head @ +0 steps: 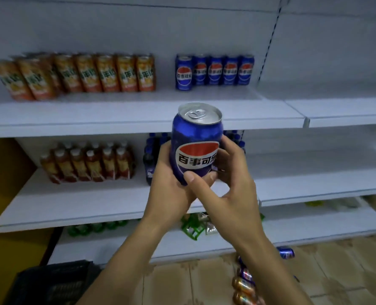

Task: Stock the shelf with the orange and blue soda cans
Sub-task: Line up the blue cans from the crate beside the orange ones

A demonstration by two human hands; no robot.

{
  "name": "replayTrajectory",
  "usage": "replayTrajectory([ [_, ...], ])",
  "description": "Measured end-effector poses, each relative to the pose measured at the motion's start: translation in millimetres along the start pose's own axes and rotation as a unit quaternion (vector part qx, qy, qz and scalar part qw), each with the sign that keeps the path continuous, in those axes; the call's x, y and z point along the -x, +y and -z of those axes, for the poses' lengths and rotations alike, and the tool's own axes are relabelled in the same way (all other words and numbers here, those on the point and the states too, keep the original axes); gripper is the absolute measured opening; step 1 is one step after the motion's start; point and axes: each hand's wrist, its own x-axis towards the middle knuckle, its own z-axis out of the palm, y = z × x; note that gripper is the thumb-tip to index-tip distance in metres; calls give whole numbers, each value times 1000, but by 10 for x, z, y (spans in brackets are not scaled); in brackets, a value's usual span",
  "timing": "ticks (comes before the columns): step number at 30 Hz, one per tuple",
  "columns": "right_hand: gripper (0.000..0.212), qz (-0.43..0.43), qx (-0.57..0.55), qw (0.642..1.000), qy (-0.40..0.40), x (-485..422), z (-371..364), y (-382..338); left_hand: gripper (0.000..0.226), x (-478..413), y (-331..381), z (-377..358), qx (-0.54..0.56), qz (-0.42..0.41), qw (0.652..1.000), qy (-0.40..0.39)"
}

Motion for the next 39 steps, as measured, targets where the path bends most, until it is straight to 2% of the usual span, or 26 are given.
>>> replayTrajectory([
  [3, 73, 8, -24, 1000, 7, -306, 81, 2, 64, -287, 45, -152, 22, -11, 1000, 2],
  [5, 75, 12, -21, 1000, 14, -519, 89, 18, 51, -488, 57, -227, 117, 16, 993, 4],
  [8, 81, 19, 46, 999, 19, -891, 56, 43, 24, -867, -17, -285, 273, 70, 959, -4],
  [11, 82, 27, 113, 993, 23, -1394, 23, 112, 45, -1359, -140, -292, 379, 114, 918, -23],
  [12, 81, 26, 121, 992, 20, -1591, 15, 153, 45, -1535, -201, -281, 371, 109, 922, -26],
  [13, 79, 21, 125, 992, 15, -1800, 10, 202, 42, -1718, -261, -255, 312, 89, 945, -28],
  [14, 78, 13, 128, 992, 11, -2019, 7, 265, 45, -1910, -317, -197, 176, 45, 983, -30],
  [15, 76, 3, 130, 991, 10, -2235, 8, 338, 54, -2103, -363, -128, 9, -5, 999, -49],
  [16, 75, -9, 132, 991, 10, -2446, 9, 427, 64, -2308, -426, -34, -148, -37, 986, -69],
  [17, 73, -18, 136, 991, 10, -2649, 7, 530, 72, -2509, -469, 69, -266, -52, 958, -90],
  [19, 70, -32, 153, 988, 14, -3024, -10, 776, 81, -2914, -553, 283, -400, -64, 906, -120],
  [20, 70, -42, 160, 986, 18, -3189, -25, 906, 78, -3119, -584, 372, -439, -81, 887, -120],
  [23, 70, -71, 157, 984, 35, -3602, -73, 1281, 55, -3688, -591, 474, -501, -171, 839, -123],
  [25, 72, -99, 154, 982, 45, -3818, -103, 1475, 47, -4010, -555, 413, -524, -186, 820, -138],
  [30, 80, -130, 167, 976, 47, -4129, -182, 1786, 42, -4506, -594, 206, -553, -237, 779, -177],
  [34, 80, -115, 156, 979, 60, -4213, -228, 1925, 44, -4664, -714, 97, -605, -228, 737, -199],
  [39, 87, -133, 197, 971, 34, -4145, -211, 2103, 47, -4707, -779, 31, -626, -237, 716, -197],
])
